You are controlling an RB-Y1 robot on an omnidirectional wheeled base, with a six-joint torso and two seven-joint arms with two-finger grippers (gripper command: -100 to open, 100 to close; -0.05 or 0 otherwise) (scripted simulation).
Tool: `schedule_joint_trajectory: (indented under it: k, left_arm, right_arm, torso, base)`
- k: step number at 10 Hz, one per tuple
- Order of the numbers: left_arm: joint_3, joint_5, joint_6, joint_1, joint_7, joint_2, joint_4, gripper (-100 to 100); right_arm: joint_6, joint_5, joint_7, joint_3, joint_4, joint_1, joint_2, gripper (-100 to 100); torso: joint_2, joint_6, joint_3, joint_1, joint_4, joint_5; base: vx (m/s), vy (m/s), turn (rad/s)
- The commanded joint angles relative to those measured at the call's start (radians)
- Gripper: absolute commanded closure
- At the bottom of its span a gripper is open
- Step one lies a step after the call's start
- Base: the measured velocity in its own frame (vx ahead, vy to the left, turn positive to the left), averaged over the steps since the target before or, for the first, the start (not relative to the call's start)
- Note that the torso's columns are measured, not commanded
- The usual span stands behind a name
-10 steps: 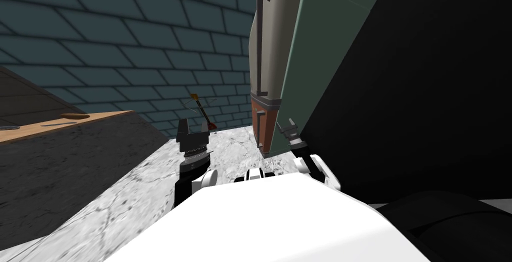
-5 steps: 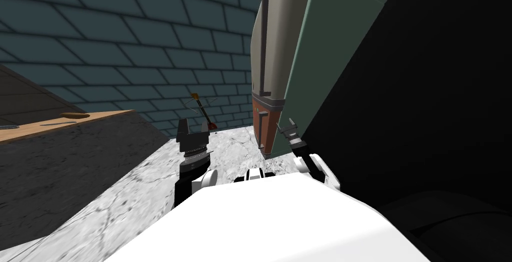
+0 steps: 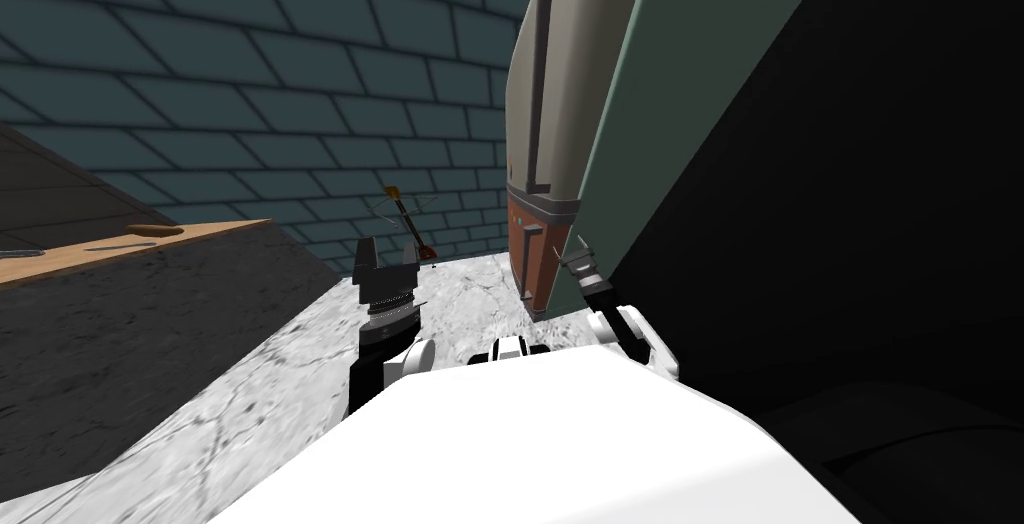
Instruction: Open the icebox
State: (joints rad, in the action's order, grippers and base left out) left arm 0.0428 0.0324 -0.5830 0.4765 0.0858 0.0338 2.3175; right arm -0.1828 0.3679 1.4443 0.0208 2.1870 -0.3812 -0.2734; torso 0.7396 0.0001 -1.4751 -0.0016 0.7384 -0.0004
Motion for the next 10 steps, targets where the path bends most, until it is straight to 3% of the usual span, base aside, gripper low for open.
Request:
schedule_joint_trajectory:
  k: [1,10]
  left_arm:
    - [0.000,0.000,0.000,0.000,0.000,0.000,0.000,0]
    - [0.000,0.000,0.000,0.000,0.000,0.000,0.000,0]
  right_arm:
    - [0.022,0.016,0.076,0.001,-0.009,0.009,-0.006,-100]
    - [0.104,0.070,0.313,0.009,-0.043,0.043,-0.033,-100]
  torso:
    - [-0.001,0.000,0.000,0.002,0.000,0.000]
    - [0.000,0.000,0.000,0.000,0.000,0.000]
  base:
    - [0.047,0.038,0.018]
    - [0.049,0.035,0.021]
